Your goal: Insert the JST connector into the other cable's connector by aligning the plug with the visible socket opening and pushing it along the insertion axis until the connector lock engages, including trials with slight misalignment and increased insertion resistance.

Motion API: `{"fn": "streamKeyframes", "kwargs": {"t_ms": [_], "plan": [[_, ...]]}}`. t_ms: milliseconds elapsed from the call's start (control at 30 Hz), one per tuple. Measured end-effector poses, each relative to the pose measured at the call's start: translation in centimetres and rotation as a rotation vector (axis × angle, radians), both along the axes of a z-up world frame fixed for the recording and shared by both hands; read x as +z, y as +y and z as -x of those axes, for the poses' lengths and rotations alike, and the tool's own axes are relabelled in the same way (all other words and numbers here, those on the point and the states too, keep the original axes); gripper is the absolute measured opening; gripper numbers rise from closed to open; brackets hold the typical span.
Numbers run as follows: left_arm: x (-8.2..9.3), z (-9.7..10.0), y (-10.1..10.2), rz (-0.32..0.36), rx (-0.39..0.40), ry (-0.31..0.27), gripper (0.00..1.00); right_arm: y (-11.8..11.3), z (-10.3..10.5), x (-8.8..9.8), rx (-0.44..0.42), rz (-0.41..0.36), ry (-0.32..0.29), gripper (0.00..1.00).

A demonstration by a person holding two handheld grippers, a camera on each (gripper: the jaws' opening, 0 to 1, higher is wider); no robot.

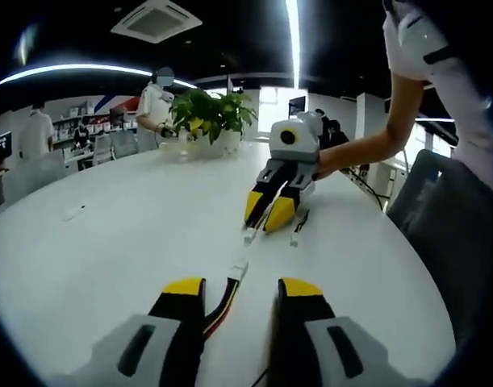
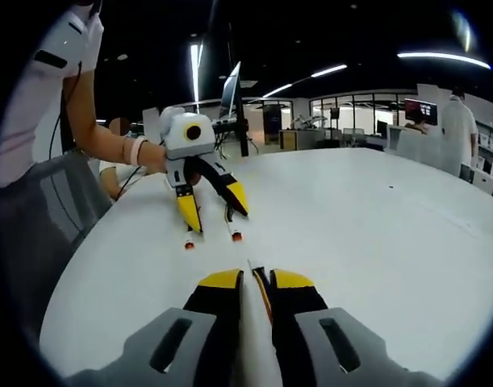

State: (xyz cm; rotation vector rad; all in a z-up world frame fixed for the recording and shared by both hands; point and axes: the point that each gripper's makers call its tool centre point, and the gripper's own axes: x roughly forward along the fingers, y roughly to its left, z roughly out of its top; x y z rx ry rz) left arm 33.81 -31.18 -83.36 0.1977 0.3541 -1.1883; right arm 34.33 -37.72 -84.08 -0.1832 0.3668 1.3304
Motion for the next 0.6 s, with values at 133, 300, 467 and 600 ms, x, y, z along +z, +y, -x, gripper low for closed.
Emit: {"fn": "streamKeyframes", "kwargs": {"t_ms": [133,300,467,600], "plan": [[0.12,-0.21,0.14,0.031,0.011,0.020,0.28,0.14,-0.26,-0.09,-0.007,0.005,-0.009,0.12],[-0.07,-0.20,0.19,0.027,0.013,0.023,0.25,0.44,-0.23,-0.13,0.004,0.008,-0.022,0.12],[-0.36,-0.14,0.01,0.026,0.019,0.037,0.22,0.63,-0.20,-0.32,0.012,0.012,-0.034,0.11],[-0.45,-0.07,-0.04,0.026,0.008,0.030,0.16,0.78,-0.06,-0.32,0.021,0.010,-0.036,0.09]]}}
